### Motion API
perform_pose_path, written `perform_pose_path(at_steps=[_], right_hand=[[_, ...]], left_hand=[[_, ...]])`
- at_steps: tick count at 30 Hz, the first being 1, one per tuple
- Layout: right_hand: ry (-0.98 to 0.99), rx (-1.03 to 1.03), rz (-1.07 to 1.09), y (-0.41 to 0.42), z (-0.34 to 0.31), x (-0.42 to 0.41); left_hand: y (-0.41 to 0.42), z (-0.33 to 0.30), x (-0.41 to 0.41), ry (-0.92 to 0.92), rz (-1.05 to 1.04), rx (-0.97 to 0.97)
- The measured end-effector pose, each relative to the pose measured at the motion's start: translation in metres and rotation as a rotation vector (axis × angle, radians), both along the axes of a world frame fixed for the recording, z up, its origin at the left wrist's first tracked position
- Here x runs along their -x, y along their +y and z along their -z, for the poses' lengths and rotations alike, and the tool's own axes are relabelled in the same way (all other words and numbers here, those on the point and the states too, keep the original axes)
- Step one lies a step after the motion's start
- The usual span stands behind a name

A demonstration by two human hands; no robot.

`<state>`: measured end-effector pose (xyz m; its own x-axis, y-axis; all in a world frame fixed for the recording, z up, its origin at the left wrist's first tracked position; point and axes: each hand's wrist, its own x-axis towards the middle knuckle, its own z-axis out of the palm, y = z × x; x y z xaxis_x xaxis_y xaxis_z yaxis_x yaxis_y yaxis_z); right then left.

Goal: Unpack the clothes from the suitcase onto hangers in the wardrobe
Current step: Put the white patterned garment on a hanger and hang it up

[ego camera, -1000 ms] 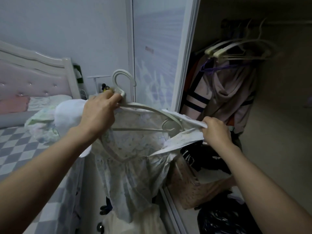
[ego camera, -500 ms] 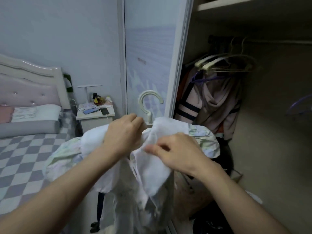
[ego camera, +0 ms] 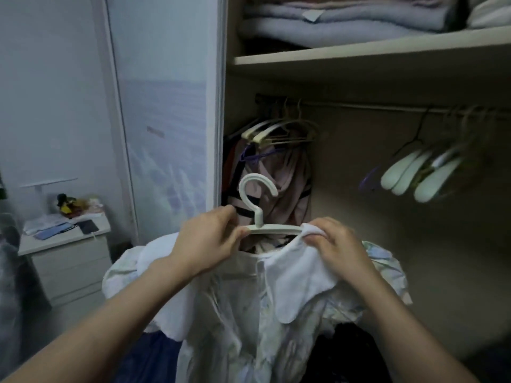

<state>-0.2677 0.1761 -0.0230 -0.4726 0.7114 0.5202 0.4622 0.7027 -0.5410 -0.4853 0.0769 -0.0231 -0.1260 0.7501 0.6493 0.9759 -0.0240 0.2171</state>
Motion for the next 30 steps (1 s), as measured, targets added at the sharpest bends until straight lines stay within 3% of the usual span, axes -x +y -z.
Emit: perform_pose_path(at_steps=[3, 5, 8, 16, 18, 22, 24, 25, 27, 30], right_hand=[[0.058, 0.016, 0.078, 0.003, -0.007, -0.034], [0.098, 0.028, 0.094, 0.008, -0.014, -0.056], [0.124, 0.021, 0.131, 0.018, -0.023, -0.09], [0.209, -0.062, 0.303, 0.061, -0.043, -0.166], [0.245, -0.07, 0.339, 0.079, -0.051, -0.189], [0.293, 0.026, 0.333, 0.112, -0.079, -0.236], [0.321, 0.063, 0.324, 0.128, -0.091, -0.255], [0.334, 0.078, 0.319, 0.136, -0.097, -0.264], [0.334, 0.11, 0.323, 0.149, -0.101, -0.274], [0.337, 0.143, 0.324, 0.165, -0.098, -0.285]], left_hand=[[0.024, -0.026, -0.03, -0.483, 0.402, 0.041], [0.042, -0.044, -0.052, -0.621, 0.564, -0.02], [0.064, -0.076, -0.097, -0.576, 0.604, -0.137], [0.137, -0.127, -0.203, -0.349, 0.317, -0.234], [0.153, -0.143, -0.228, -0.436, 0.438, -0.169], [0.191, -0.162, -0.253, -0.88, 0.97, 0.189], [0.213, -0.163, -0.261, -0.936, 1.014, 0.277], [0.224, -0.164, -0.266, -0.862, 0.966, 0.273], [0.243, -0.167, -0.274, -0.497, 0.795, 0.256], [0.263, -0.171, -0.291, -0.056, 0.657, 0.399]])
